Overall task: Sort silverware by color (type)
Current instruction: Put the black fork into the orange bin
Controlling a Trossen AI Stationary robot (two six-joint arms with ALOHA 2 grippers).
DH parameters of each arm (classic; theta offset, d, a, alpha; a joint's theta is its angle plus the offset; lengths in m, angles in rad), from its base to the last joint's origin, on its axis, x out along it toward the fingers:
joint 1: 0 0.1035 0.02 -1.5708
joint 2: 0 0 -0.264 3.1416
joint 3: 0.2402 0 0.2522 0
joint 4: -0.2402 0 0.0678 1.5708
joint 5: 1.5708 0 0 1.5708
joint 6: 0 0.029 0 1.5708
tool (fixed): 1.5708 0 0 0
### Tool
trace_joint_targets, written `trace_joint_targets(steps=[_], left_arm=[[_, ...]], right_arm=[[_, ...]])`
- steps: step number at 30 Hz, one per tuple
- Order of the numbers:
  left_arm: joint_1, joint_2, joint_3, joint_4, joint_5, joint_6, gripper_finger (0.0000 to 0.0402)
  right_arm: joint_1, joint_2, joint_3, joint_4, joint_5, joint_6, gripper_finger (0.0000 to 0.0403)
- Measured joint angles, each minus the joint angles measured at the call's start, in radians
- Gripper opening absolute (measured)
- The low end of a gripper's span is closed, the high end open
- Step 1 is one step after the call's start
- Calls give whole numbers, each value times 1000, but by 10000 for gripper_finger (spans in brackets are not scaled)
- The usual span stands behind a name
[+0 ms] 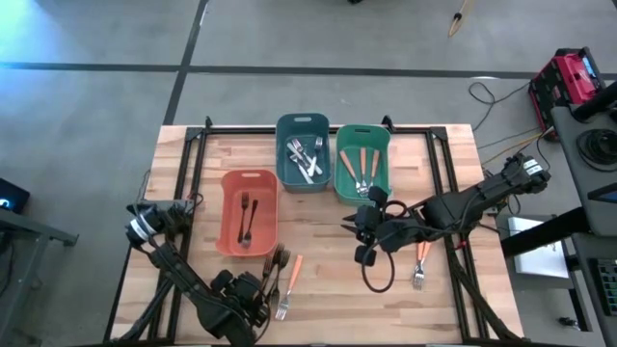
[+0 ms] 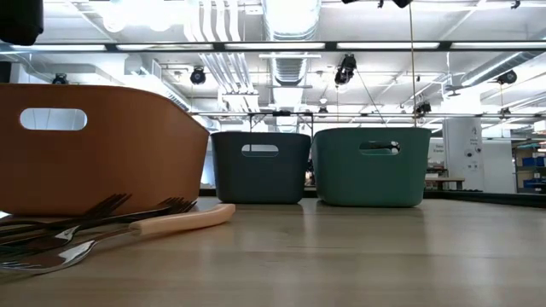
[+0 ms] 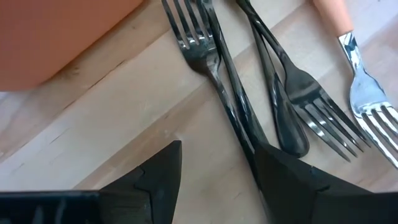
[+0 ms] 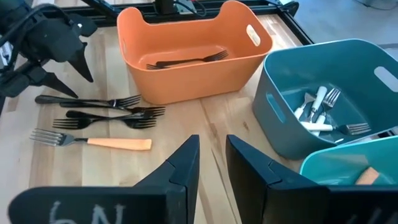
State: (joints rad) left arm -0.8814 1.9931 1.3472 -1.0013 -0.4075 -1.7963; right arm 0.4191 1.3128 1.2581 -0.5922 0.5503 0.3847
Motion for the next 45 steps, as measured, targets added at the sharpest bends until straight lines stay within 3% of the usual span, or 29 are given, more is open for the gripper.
trace_joint_targets(steps=[16, 28, 45], left_arm=[[0, 14, -1, 35, -4, 0, 186], [0, 16, -30, 61, -25, -82, 240], [0, 16, -55, 73, -40, -91, 241]], right_arm=[[0, 0, -20, 7, 0, 9, 68], [0, 0, -29, 29, 0, 9, 65], [0, 0, -30, 31, 0, 9, 64]])
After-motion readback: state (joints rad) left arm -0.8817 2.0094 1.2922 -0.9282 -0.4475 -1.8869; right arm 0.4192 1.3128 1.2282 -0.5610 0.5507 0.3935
